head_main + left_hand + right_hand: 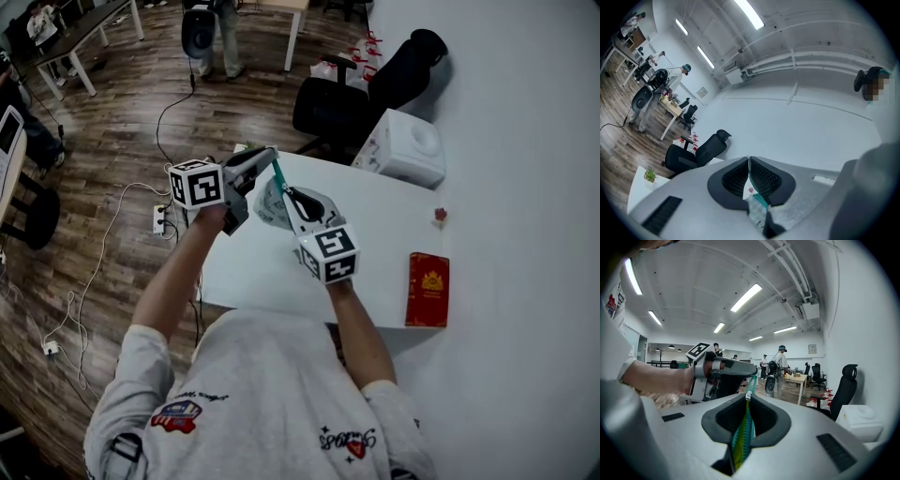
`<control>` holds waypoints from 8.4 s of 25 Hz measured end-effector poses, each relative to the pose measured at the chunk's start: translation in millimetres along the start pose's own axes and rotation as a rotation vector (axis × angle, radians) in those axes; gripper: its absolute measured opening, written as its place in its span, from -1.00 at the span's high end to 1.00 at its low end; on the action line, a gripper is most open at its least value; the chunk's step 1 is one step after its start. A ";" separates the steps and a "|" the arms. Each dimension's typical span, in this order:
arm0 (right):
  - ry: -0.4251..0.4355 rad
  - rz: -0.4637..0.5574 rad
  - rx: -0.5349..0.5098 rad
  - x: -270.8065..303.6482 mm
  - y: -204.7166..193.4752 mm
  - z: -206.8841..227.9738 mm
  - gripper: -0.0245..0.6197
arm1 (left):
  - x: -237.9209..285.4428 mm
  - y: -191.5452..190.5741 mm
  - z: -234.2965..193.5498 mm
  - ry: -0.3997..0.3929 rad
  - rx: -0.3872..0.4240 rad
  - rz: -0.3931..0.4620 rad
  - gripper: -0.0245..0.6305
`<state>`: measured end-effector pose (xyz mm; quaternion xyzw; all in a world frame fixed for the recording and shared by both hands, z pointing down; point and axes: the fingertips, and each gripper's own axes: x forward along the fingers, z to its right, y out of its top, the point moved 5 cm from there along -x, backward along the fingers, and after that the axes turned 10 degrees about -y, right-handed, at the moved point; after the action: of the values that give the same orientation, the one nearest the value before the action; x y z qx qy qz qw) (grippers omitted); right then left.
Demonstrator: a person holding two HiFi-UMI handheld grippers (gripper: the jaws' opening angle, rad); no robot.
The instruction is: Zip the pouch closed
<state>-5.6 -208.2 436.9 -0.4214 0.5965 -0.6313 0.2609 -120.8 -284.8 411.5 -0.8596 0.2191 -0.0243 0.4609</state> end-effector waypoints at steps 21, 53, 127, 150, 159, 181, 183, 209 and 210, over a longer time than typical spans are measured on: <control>0.013 0.006 -0.008 -4.9 -1.2 0.7 0.81 | -2.2 -0.3 0.2 -0.012 -0.001 0.006 0.88; 0.026 -0.019 -0.006 -16.8 -18.3 5.5 0.81 | -4.0 -1.8 -6.3 0.014 -0.005 0.029 0.88; 0.014 -0.056 0.043 -56.2 -63.8 11.6 0.81 | -10.2 -3.5 -22.1 0.096 0.038 0.039 0.88; -0.052 -0.013 0.116 -63.6 -62.2 31.8 0.87 | -13.5 16.4 23.2 0.152 0.432 0.006 0.88; -0.211 0.012 0.195 -74.3 -55.9 74.7 0.94 | -34.6 14.0 2.9 0.247 0.418 0.012 0.88; -0.303 0.129 0.039 -77.4 -26.5 82.1 0.95 | -49.6 -4.7 0.6 0.296 0.508 -0.065 0.88; -0.329 0.135 0.044 -79.2 -25.7 85.9 0.95 | -51.2 -4.7 -0.5 0.305 0.506 -0.055 0.88; -0.466 0.150 0.079 -98.0 -23.9 108.0 0.95 | -41.9 -13.8 6.3 0.281 0.516 -0.093 0.88; -0.464 0.147 0.078 -98.3 -24.2 107.2 0.95 | -42.2 -14.8 7.2 0.281 0.513 -0.094 0.88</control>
<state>139.1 -179.9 431.6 -0.5003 0.5249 -0.5194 0.4520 -151.9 -255.2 426.1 -0.7124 0.2274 -0.2190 0.6267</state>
